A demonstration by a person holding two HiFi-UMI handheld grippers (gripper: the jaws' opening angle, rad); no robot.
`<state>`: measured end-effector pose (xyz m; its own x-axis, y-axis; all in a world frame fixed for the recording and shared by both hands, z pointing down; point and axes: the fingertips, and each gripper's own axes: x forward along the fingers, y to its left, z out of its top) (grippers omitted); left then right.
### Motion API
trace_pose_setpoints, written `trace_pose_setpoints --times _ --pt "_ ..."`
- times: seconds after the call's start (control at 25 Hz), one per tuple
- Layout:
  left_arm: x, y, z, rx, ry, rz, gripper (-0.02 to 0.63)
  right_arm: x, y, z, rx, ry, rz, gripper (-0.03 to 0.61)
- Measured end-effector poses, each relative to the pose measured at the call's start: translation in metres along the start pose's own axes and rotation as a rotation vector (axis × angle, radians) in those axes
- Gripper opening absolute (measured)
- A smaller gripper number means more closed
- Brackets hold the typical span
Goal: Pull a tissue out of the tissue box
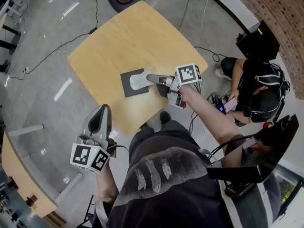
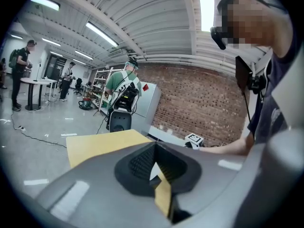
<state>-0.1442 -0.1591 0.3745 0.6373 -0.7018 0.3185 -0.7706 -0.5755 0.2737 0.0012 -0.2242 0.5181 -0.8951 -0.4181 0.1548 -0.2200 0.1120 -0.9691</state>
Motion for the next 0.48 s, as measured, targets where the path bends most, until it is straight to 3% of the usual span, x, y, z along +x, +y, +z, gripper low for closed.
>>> trace_pose_setpoints --times 0.16,0.28,0.48 --pt "0.001 0.001 -0.002 -0.008 0.0 0.005 0.003 0.0 -0.001 0.003 -0.046 0.021 -0.005 0.0" --pt "0.006 -0.002 -0.002 -0.001 0.003 0.002 0.003 0.0 0.007 0.004 -0.034 0.019 0.041 0.0" --pt "0.014 -0.013 0.001 0.003 -0.011 0.009 0.003 -0.014 0.001 0.01 -0.054 0.027 0.012 0.0"
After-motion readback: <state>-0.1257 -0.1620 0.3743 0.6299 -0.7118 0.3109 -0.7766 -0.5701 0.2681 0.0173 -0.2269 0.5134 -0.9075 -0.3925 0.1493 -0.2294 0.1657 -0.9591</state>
